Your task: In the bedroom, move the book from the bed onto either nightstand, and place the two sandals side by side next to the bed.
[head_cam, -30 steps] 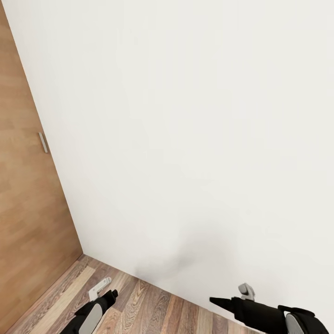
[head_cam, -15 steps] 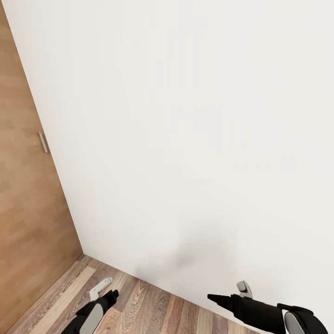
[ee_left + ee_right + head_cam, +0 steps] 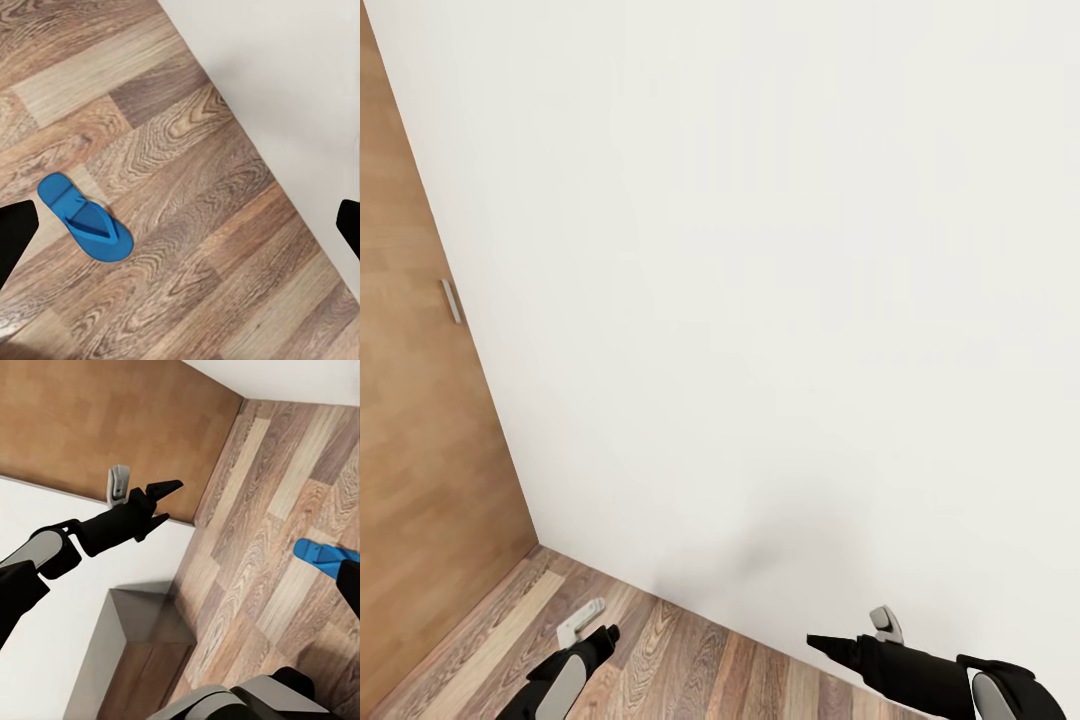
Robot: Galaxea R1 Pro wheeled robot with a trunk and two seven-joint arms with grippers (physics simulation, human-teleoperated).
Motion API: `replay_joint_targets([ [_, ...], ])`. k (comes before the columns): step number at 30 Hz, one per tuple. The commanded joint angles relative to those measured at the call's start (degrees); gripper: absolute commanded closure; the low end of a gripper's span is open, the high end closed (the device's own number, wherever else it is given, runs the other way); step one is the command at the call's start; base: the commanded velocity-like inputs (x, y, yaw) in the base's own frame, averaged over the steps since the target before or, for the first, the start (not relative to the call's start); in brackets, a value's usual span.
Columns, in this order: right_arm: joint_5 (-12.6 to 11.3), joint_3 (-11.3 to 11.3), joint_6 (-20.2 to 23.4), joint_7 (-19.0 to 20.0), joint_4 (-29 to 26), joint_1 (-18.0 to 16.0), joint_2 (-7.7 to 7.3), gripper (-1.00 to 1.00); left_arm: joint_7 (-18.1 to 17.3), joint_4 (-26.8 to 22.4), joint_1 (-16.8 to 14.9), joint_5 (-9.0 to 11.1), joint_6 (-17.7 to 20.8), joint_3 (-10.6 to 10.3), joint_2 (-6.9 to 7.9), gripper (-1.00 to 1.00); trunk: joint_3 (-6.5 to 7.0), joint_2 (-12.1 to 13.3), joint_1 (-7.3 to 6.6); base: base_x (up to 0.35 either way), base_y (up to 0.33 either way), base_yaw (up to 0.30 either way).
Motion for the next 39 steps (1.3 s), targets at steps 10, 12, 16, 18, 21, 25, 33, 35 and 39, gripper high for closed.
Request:
replay_joint_targets([
  [10, 0.1, -0.1, 0.2, 0.2, 0.1, 0.0, -0.03, -1.00, 0.2, -0.1, 0.0, 0.5, 0.3, 0.2, -0.04, -1.00, -1.86, -4.1, 2.20, 0.000, 0.000, 0.000],
  [12, 0.0, -0.1, 0.2, 0.2, 0.1, 0.0, -0.05, -1.00, 0.2, -0.1, 0.0, 0.5, 0.3, 0.2, -0.04, -1.00, -2.22, -4.9, 2.64, 0.000, 0.000, 0.000],
  [16, 0.0, -0.1, 0.2, 0.2, 0.1, 0.0, -0.07, -1.00, 0.3, -0.1, 0.0, 0.5, 0.3, 0.2, -0.03, -1.00, -2.94, -6.5, 3.52, 0.000, 0.000, 0.000],
  [18, 0.0, -0.1, 0.2, 0.2, 0.1, 0.0, -0.08, -1.00, 0.3, -0.1, 0.0, 0.5, 0.3, 0.2, -0.03, -1.00, -3.30, -7.3, 3.96, 0.000, 0.000, 0.000],
  [21, 0.0, -0.1, 0.2, 0.2, 0.1, 0.0, -0.07, -1.00, 0.3, -0.1, 0.0, 0.5, 0.3, 0.2, 0.01, -1.00, -3.84, -8.5, 4.62, 0.000, 0.000, 0.000],
  [25, 0.0, -0.1, 0.2, 0.2, 0.1, 0.0, -0.03, -1.00, 0.3, -0.1, 0.0, 0.5, 0.3, 0.3, -0.01, -1.00, -4.56, -10.1, 5.49, 0.000, 0.000, 0.000],
  [33, 0.0, -0.1, 0.2, 0.2, 0.1, 0.0, 0.00, -1.00, 0.3, -0.1, 0.0, 0.6, 0.3, 0.2, -0.03, -1.00, -5.99, -13.3, 7.25, 0.000, 0.000, 0.000],
  [35, 0.0, -0.1, 0.2, 0.2, 0.1, 0.0, 0.00, -1.00, 0.2, -0.1, 0.0, 0.6, 0.3, 0.2, -0.03, -1.00, -6.35, -14.1, 7.69, 0.000, 0.000, 0.000],
  [39, 0.0, -0.1, 0.2, 0.2, 0.1, 0.0, 0.00, -1.00, 0.2, -0.1, 0.0, 0.6, 0.4, 0.2, -0.04, -1.00, -7.07, -15.7, 8.57, 0.000, 0.000, 0.000],
])
